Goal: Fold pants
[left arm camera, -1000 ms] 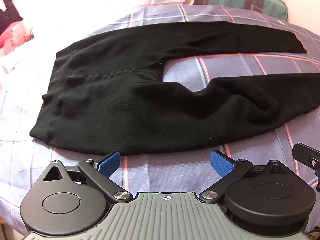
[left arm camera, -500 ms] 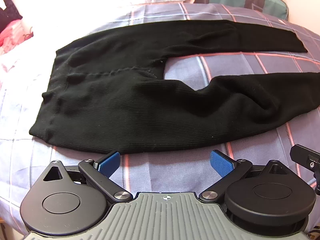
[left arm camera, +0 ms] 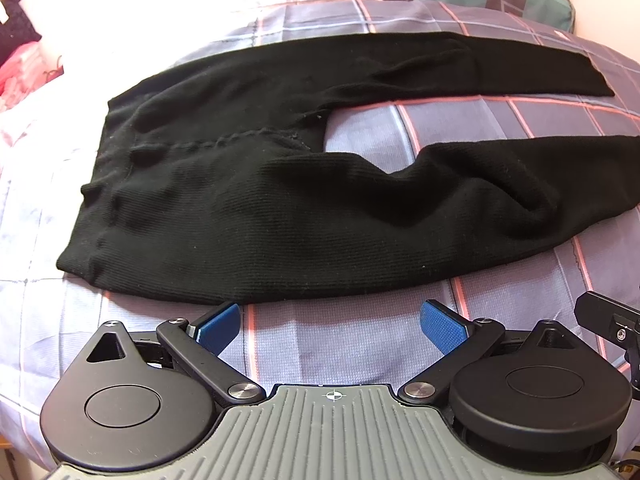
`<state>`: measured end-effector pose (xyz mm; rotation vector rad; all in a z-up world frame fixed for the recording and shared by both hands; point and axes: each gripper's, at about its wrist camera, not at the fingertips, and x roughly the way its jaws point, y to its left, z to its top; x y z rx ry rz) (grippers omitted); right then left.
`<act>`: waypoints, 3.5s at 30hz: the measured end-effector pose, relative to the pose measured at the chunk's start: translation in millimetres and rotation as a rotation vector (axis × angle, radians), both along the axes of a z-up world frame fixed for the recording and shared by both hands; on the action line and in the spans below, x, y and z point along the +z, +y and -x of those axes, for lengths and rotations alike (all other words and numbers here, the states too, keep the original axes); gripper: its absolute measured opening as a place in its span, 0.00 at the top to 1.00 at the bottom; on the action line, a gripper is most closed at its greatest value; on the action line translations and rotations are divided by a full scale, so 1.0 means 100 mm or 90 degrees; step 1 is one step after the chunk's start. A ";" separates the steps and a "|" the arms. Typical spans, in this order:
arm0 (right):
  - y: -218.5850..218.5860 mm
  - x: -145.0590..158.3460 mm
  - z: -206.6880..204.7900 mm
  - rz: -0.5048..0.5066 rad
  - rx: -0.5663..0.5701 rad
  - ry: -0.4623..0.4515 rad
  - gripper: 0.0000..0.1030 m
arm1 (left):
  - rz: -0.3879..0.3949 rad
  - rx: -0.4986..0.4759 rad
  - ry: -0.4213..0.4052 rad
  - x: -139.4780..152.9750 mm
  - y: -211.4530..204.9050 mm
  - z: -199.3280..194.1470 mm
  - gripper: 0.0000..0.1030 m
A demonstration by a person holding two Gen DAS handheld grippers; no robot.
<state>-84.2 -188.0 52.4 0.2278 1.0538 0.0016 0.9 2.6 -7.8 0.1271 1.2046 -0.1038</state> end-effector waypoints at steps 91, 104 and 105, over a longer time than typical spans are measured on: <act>-2.59 -0.56 -0.51 -0.063 -0.417 -0.165 0.89 | -0.031 0.096 0.013 -0.68 0.38 -0.63 0.00; -3.06 -0.72 -0.03 -0.061 -0.566 -0.146 0.83 | -0.035 0.073 0.009 -0.63 0.32 -0.63 0.00; -3.05 -0.70 0.01 -0.058 -0.586 -0.142 0.60 | -0.038 0.071 0.004 -0.60 0.32 -0.61 0.00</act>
